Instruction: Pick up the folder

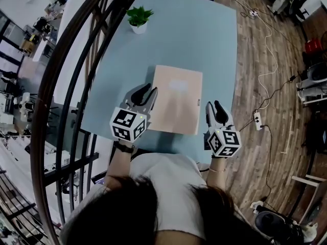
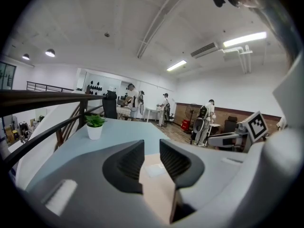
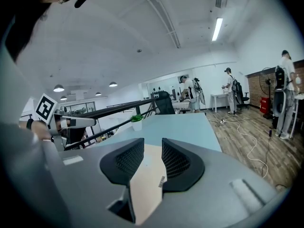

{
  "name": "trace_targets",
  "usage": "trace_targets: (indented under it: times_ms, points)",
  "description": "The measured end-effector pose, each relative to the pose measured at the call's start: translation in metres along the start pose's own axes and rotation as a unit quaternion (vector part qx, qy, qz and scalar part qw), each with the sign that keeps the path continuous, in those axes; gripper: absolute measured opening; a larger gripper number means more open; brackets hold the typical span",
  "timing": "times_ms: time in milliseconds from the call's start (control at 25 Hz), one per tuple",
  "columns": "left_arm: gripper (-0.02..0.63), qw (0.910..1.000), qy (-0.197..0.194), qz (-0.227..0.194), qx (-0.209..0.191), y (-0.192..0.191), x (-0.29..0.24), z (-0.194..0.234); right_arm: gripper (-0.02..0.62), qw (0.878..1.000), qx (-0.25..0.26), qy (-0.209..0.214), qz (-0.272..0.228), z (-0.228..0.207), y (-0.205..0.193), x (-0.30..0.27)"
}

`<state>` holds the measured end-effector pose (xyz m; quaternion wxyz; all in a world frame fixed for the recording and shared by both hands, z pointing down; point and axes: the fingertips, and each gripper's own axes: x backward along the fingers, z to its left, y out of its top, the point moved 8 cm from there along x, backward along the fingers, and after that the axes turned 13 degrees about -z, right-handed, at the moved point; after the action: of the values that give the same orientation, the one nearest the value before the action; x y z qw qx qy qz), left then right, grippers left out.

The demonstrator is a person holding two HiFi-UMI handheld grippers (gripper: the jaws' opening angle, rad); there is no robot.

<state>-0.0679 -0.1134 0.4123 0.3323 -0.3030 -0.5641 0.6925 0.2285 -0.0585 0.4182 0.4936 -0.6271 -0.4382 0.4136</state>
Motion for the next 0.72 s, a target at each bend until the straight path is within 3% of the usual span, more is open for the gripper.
trace_targets:
  times_ms: [440, 720]
  points:
    - [0.104, 0.9991, -0.012, 0.034, 0.023, -0.017, -0.01, 0.017, 0.092, 1.0, -0.02, 0.001, 0.025, 0.006, -0.013, -0.011]
    - [0.114, 0.9957, -0.006, 0.066, 0.064, -0.043, -0.009, 0.025, 0.092, 0.998, -0.041, 0.006, 0.052, 0.001, -0.03, -0.011]
